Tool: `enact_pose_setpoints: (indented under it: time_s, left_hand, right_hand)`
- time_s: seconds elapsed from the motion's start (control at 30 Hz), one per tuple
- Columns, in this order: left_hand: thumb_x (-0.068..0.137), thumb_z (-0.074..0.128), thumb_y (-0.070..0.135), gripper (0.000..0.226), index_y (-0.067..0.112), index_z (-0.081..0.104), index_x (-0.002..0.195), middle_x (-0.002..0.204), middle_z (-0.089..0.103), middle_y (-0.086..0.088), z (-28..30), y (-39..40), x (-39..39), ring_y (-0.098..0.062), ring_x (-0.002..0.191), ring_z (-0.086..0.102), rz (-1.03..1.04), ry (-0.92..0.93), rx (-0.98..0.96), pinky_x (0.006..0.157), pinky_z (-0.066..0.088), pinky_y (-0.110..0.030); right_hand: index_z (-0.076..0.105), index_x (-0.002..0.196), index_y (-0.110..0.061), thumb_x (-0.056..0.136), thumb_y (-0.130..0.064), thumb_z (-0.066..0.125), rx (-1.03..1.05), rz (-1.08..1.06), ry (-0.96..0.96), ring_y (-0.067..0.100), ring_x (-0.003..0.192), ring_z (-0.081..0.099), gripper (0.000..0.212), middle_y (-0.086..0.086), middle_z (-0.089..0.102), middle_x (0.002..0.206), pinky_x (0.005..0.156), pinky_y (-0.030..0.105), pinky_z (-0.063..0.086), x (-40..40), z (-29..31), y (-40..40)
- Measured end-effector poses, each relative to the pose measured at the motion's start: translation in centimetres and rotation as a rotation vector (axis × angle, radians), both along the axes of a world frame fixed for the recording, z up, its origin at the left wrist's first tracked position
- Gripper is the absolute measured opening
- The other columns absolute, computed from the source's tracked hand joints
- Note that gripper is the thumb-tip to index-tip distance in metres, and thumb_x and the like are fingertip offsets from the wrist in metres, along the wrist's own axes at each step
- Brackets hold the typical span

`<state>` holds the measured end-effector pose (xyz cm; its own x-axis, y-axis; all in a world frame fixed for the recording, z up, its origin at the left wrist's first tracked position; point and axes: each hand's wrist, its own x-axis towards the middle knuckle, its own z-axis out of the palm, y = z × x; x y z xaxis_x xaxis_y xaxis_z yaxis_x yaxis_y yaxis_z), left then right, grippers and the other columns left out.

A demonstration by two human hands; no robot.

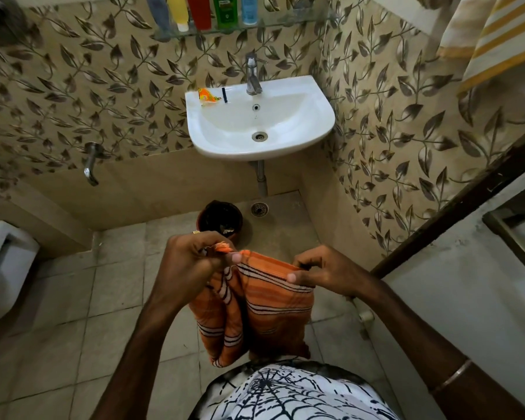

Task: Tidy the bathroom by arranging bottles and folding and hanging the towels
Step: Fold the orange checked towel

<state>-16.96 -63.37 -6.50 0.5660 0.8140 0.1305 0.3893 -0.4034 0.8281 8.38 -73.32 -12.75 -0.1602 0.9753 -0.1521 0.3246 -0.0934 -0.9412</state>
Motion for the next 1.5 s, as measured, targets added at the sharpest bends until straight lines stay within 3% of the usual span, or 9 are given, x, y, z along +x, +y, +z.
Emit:
enact_pose_setpoints:
  time_s: [0.13,0.3,0.43,0.6,0.77,0.97,1.17,1.3,1.5]
  left_hand:
    - [0.076,0.083,0.014,0.017,0.020,0.076,0.089,0.080,0.074,0.010,-0.3,0.1,-0.2,-0.003,0.072,0.072,0.045,0.069,-0.041,0.061,0.056,-0.018]
    - [0.070,0.085,0.026,0.068,0.035,0.059,0.132,0.119,0.066,0.014,-0.4,-1.2,1.4,0.004,0.106,0.064,-0.158,0.163,-0.151,0.086,0.055,-0.021]
    - [0.075,0.082,0.011,0.042,0.018,0.073,0.115,0.099,0.077,0.003,-0.8,-1.7,2.8,-0.006,0.092,0.072,-0.287,0.041,-0.315,0.079,0.059,-0.026]
    - [0.075,0.083,0.013,0.007,0.010,0.077,0.078,0.072,0.074,-0.002,-1.0,-1.2,2.5,-0.013,0.067,0.070,-0.217,0.051,-0.143,0.058,0.057,-0.030]
    - [0.076,0.081,0.013,0.007,0.011,0.077,0.080,0.074,0.075,0.000,-0.7,-0.1,1.1,-0.013,0.072,0.072,-0.082,0.011,-0.110,0.064,0.059,-0.028]
    - [0.075,0.082,0.008,0.010,0.014,0.078,0.082,0.078,0.077,0.004,-0.6,1.0,-0.6,-0.009,0.076,0.073,0.029,-0.015,-0.161,0.069,0.058,-0.028]
    - [0.070,0.085,0.020,0.058,0.028,0.066,0.125,0.127,0.066,0.012,-0.9,-0.4,0.9,-0.004,0.105,0.069,-0.132,0.039,-0.264,0.085,0.060,-0.031]
    - [0.073,0.083,0.012,0.045,0.022,0.072,0.115,0.104,0.077,0.007,-1.2,-1.8,2.7,-0.005,0.097,0.072,-0.247,-0.024,-0.315,0.082,0.060,-0.026]
    - [0.078,0.082,0.015,0.010,0.015,0.078,0.087,0.080,0.075,0.005,-1.6,-0.9,2.5,-0.007,0.077,0.072,-0.221,0.005,-0.089,0.066,0.056,-0.021]
  right_hand:
    - [0.074,0.079,-0.014,0.084,-0.046,0.070,0.050,-0.037,0.036,0.032,0.072,0.068,0.032,0.011,0.070,0.077,0.064,0.047,0.053,-0.6,0.6,0.3]
    - [0.073,0.081,-0.013,0.084,-0.047,0.070,0.133,0.014,0.024,0.039,0.069,0.063,0.034,0.018,0.067,0.075,0.060,0.049,0.049,-1.9,1.6,1.0]
    - [0.073,0.084,-0.010,0.087,-0.041,0.069,0.151,0.083,0.043,0.033,0.064,0.062,0.031,0.014,0.068,0.074,0.055,0.045,0.047,-1.7,2.3,1.4]
    - [0.073,0.090,-0.006,0.090,-0.038,0.069,0.060,0.094,0.014,0.040,0.073,0.062,0.032,0.020,0.067,0.080,0.059,0.045,0.047,-1.2,1.7,1.1]
    - [0.074,0.087,-0.010,0.088,-0.041,0.071,-0.035,0.028,0.025,0.035,0.081,0.071,0.031,0.015,0.073,0.087,0.070,0.052,0.056,-0.2,0.8,0.6]
    - [0.074,0.080,-0.031,0.085,-0.044,0.069,-0.001,-0.026,0.095,0.018,0.073,0.071,0.015,0.000,0.072,0.078,0.064,0.030,0.054,0.0,1.1,0.3]
    - [0.075,0.086,-0.018,0.088,-0.036,0.071,0.076,0.047,0.042,0.032,0.067,0.064,0.018,0.010,0.070,0.075,0.058,0.044,0.047,-1.4,2.1,1.2]
    - [0.072,0.082,-0.029,0.090,-0.037,0.067,0.129,0.089,0.055,0.019,0.060,0.057,0.012,0.001,0.065,0.069,0.055,0.032,0.042,-2.1,2.6,1.6]
    - [0.075,0.090,-0.018,0.093,-0.031,0.069,0.056,0.082,0.023,0.029,0.070,0.065,0.014,0.005,0.070,0.077,0.058,0.039,0.047,-1.3,2.2,1.2]
